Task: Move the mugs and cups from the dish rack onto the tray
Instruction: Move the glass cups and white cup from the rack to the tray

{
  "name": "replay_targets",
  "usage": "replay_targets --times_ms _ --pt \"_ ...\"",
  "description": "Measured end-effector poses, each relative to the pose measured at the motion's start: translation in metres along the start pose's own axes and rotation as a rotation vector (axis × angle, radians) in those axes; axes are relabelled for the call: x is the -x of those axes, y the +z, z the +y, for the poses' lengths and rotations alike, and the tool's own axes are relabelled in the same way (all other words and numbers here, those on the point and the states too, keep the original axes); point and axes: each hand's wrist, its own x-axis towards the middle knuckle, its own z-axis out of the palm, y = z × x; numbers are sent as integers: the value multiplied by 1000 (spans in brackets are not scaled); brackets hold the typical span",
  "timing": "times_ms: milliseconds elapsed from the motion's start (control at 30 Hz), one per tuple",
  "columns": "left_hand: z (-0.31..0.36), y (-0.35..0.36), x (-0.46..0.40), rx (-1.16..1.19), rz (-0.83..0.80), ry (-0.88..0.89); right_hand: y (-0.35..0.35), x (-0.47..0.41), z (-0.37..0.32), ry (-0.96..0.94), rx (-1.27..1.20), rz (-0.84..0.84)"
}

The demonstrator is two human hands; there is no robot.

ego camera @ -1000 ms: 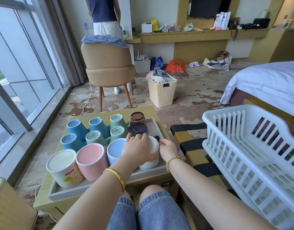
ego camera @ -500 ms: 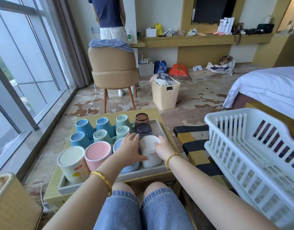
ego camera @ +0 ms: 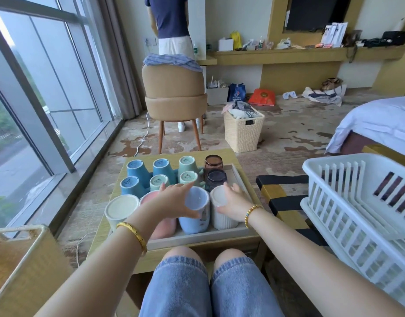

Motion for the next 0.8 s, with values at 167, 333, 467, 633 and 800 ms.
replay_targets --times_ms 167,333,467,633,800 --pt "7 4 2 98 51 0 -11 -3 1 8 -10 -96" --pt "4 5 0 113 28 -7 -16 -2 2 6 -10 -125" --pt "-19 -7 -4 215 208 -76 -21 -12 -11 -88 -170 93" --pt "-61 -17 -13 123 308 -210 -13 -40 -50 -118 -154 203" --pt "-73 -28 -34 103 200 -265 3 -70 -77 -50 133 83"
